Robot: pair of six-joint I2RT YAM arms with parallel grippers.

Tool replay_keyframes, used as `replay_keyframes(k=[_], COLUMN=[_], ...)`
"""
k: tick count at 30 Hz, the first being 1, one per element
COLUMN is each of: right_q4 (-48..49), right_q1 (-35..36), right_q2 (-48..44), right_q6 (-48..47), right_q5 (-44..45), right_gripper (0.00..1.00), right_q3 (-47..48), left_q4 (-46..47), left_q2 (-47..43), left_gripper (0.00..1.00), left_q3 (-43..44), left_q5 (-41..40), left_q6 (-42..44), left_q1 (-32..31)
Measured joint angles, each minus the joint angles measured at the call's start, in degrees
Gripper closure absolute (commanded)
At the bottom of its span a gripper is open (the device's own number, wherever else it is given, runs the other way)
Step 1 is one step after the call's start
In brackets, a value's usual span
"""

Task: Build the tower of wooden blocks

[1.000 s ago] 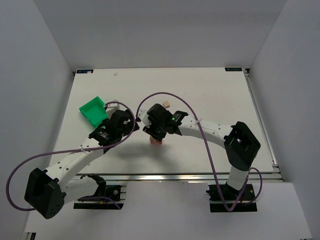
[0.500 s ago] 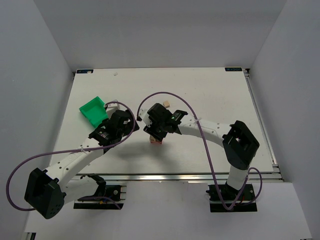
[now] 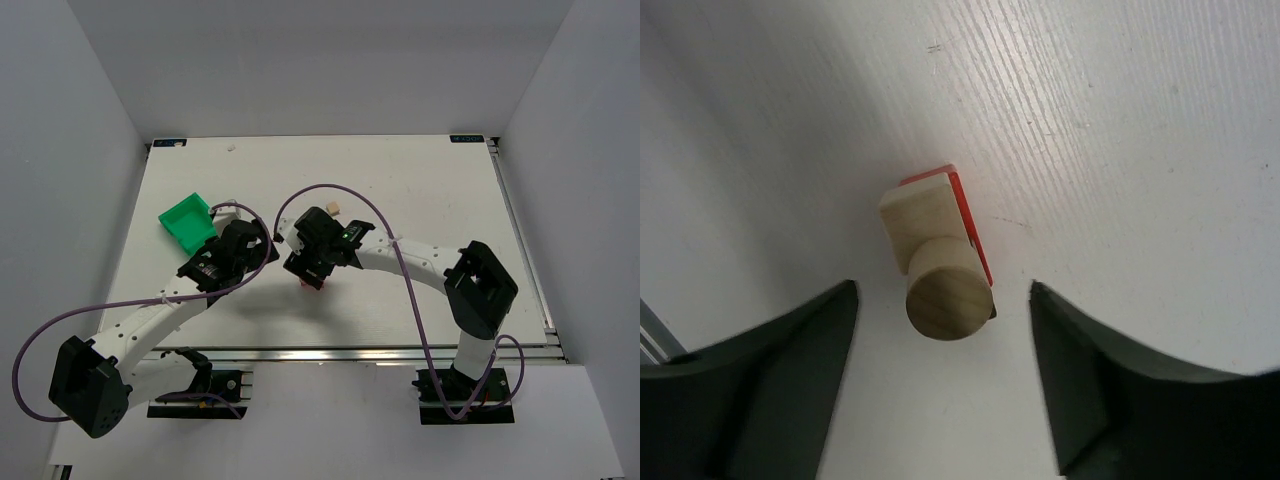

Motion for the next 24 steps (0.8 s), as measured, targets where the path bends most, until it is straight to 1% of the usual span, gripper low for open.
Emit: replay_keyframes(k=[1,8,13,16,19,24], right_q4=[0.0,-0.2,-0.4,-0.2,0.4,1.7], right_q1=[0.0,0.0,-0.4,-1.3,-4.3,-14.9], right_q2=[0.0,-1.5,-6.6,-9.7,-11.2,-9.2], right_q6=[0.2,0.1,0.6,1.9,4.3,7.1], right_q5=[-0.2,-2.4,-3.2,-1.7,1.1,2.6], right_gripper=[0.11,0.11,0.11,0.11,0.11,0.11], right_q3=[0.0,0.3,1.3,2.1,3.0,3.2], left_q4=[0.0,0.0,-0.1,-0.2,-0.2,0.0], left_q2=[0.0,-0.8,-2.5,-3.2,-3.3,-2.3], left_gripper=[0.02,0.02,0.02,0.02,0.02,0.02], left_q3=[0.0,0.0,0.1,0.5,1.1,2.1], left_q5=[0.0,0.3,0.7,1.3,2.9,4.3], left_q6=[0.0,0.6,1.2,2.0,3.0,4.3], left_q1=[0.0,0.0,0.0,0.0,-0.2,-0.3])
